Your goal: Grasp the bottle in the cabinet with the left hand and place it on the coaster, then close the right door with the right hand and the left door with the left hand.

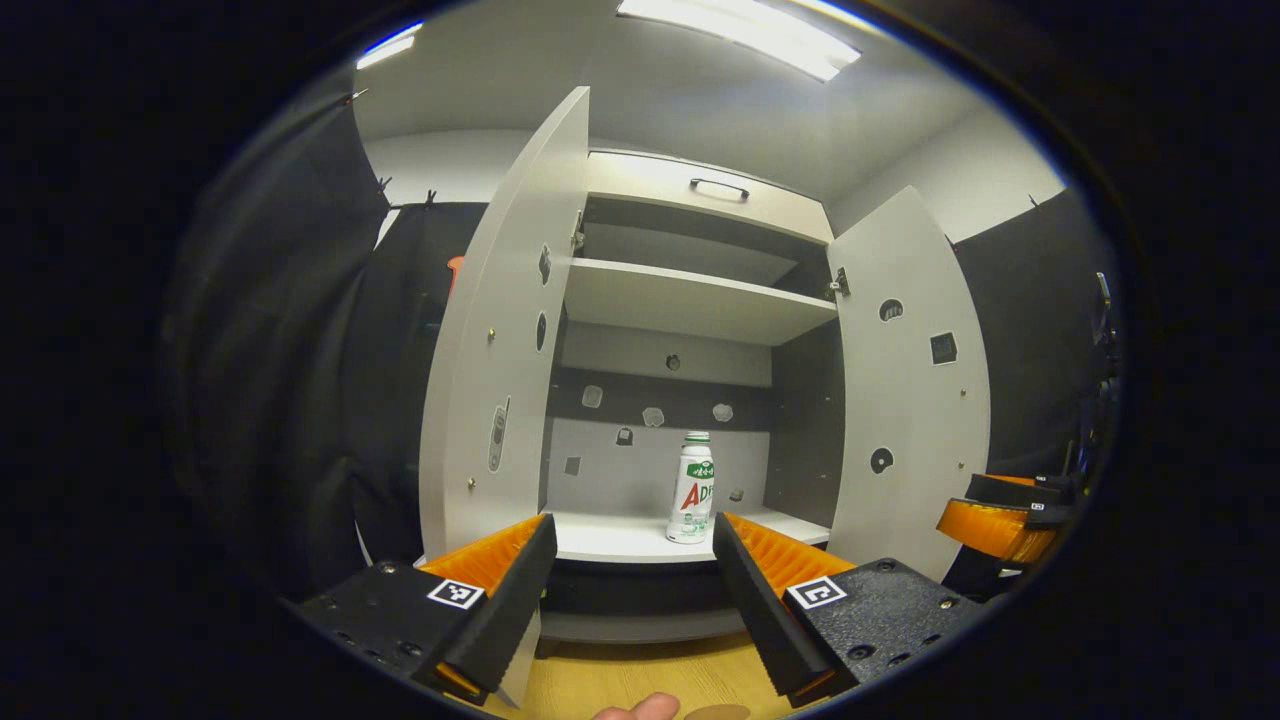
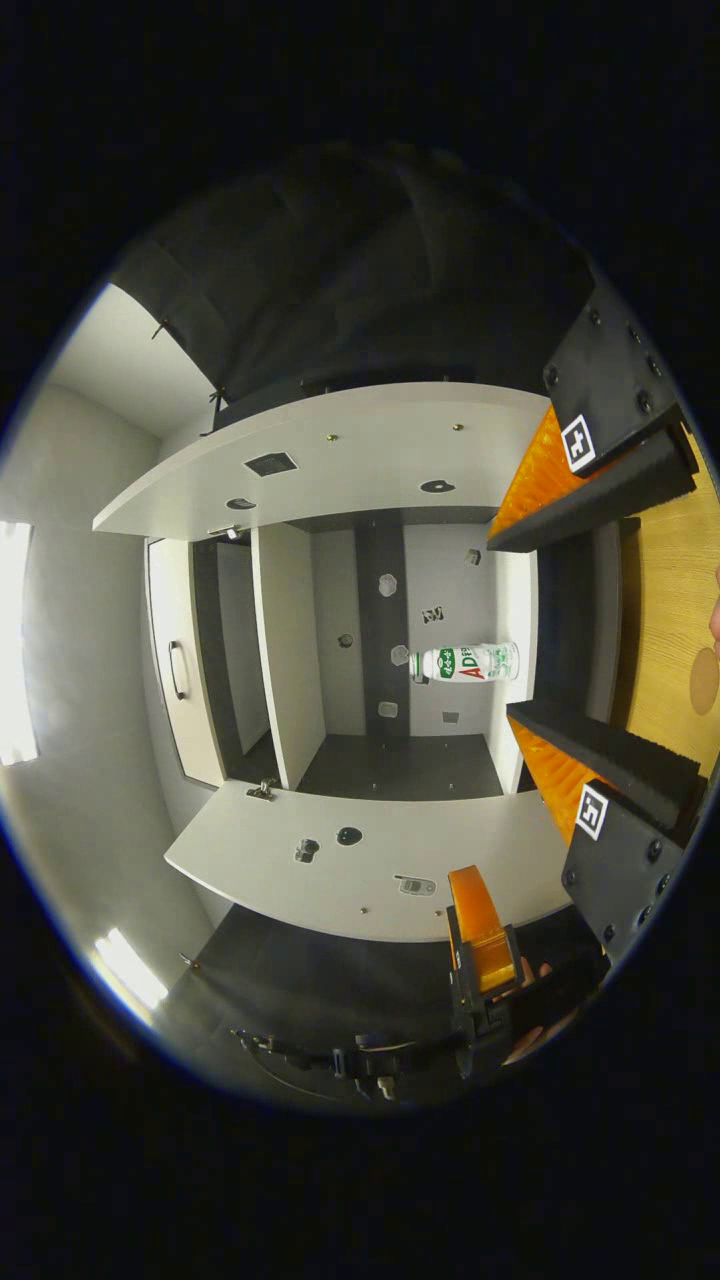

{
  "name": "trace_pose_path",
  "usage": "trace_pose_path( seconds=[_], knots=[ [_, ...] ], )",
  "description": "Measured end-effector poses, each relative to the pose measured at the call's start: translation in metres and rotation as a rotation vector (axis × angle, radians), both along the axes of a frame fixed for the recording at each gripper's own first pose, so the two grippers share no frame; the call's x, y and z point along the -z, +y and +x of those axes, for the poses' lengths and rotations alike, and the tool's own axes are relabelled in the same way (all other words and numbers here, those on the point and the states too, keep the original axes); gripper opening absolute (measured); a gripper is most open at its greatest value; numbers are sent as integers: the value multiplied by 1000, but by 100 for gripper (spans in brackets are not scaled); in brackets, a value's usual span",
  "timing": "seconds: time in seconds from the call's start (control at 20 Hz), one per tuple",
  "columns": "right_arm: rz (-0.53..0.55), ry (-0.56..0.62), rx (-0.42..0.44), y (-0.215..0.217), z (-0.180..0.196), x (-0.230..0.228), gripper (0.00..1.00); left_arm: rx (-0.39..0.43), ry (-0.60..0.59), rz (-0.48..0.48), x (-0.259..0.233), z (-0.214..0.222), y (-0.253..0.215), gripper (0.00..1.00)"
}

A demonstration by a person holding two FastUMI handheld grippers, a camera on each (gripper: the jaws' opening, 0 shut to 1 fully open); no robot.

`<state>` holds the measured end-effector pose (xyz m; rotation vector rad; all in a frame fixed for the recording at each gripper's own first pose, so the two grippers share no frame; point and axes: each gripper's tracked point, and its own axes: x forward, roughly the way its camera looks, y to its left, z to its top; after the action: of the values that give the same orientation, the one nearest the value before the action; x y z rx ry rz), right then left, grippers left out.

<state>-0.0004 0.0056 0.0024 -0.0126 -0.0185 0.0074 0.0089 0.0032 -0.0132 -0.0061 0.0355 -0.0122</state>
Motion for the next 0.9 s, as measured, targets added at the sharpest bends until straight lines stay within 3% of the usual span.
trace_pose_path(
  seconds=[0.4, 0.7, 0.9],
  knots=[
    [3, -5, -11, -7, -7, -1, 98, 55, 54, -25, 5, 62, -36, 95],
    [5, -3, -6, -29, -26, 1, 97, 103, 74, -8, 35, 153, -73, 95],
    [15, 17, 4, -47, -42, 6, 97, 78, 104, 21, 70, 217, -82, 95]
  ],
)
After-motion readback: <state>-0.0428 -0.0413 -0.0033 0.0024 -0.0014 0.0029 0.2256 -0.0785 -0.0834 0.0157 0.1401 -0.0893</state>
